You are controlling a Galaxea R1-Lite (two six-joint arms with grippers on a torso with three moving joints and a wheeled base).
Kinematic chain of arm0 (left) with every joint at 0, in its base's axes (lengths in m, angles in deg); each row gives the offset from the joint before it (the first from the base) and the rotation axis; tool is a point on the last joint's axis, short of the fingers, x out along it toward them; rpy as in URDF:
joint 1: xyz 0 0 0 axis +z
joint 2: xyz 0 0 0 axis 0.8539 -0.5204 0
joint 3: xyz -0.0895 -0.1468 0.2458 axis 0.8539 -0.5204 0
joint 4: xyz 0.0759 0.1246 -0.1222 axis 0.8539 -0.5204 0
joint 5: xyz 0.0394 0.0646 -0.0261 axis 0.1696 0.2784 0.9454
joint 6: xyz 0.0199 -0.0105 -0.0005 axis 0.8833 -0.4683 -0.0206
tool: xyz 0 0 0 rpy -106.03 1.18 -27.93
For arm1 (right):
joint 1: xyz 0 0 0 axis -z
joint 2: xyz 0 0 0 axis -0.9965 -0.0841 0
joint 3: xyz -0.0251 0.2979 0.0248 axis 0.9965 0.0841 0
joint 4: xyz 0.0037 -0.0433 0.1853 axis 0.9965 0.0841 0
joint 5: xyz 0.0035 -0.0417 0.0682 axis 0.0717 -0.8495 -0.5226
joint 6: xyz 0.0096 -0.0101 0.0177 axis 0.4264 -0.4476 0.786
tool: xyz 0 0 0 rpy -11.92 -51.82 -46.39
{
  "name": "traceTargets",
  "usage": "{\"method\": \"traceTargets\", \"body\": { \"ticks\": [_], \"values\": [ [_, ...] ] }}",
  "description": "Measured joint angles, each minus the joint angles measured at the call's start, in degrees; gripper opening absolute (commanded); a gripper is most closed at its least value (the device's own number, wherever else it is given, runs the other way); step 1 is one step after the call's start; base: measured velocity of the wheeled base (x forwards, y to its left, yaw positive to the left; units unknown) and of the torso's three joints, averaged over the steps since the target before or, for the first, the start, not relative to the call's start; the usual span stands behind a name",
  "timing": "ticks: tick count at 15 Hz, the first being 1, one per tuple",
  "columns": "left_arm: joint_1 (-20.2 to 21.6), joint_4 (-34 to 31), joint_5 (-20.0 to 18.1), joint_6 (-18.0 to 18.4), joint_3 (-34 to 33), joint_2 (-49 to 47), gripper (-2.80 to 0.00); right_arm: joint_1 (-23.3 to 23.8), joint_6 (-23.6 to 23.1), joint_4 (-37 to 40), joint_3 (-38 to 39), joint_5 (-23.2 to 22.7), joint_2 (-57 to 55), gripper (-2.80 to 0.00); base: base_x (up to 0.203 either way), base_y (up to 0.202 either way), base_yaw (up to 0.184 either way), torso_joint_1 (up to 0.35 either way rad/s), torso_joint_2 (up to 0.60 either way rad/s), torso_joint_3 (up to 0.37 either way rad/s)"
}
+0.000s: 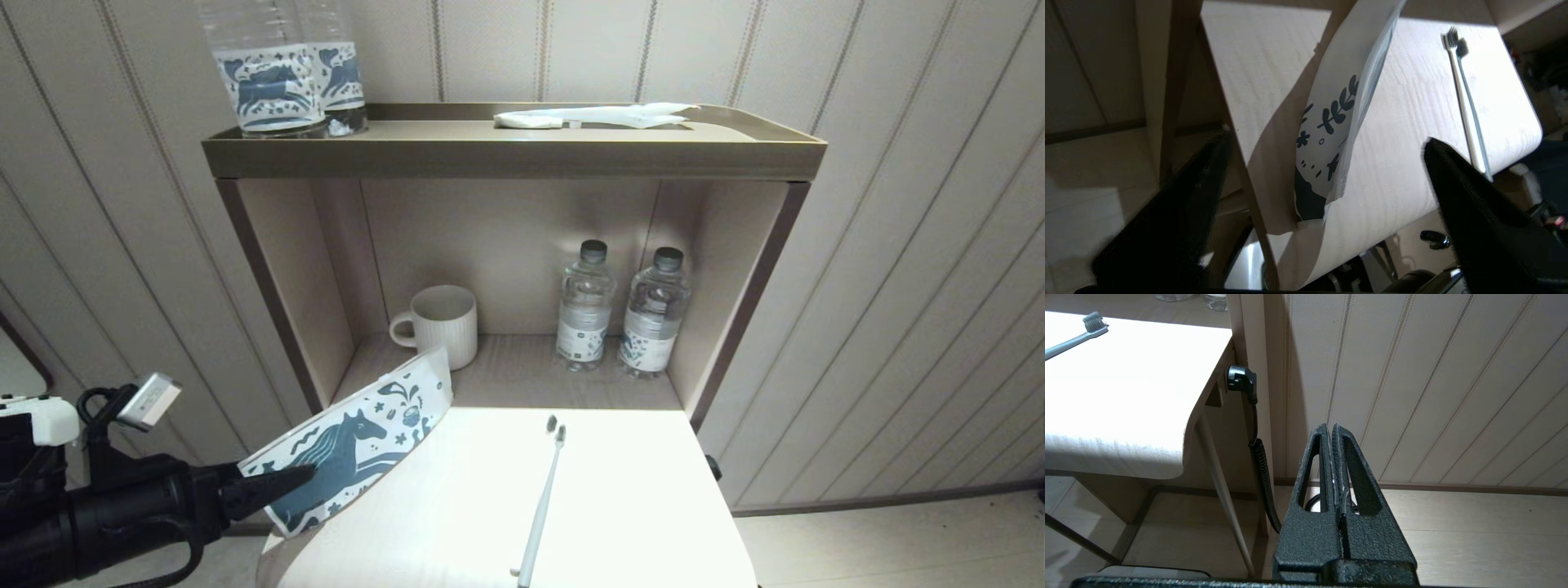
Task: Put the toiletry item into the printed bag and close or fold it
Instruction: Pick up the storage bag
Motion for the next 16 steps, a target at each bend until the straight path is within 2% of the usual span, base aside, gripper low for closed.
{"method": "traceTargets", "body": {
  "ticks": [10, 16],
  "values": [
    [-2.32, 1.45, -0.33, -0.32, -1.66, 0.45, -2.8, 0.0, 0.02, 0.0, 0.0, 0.02, 0.0, -2.8, 0.0, 0.0, 0.0, 0.0, 0.0, 0.0],
    [-2.96, 1.07, -0.44, -0.65, -2.62, 8.31, -2.8, 0.0, -0.3, -0.05, 0.0, -0.02, 0.0, -2.8, 0.0, 0.0, 0.0, 0.0, 0.0, 0.0]
  ]
}}
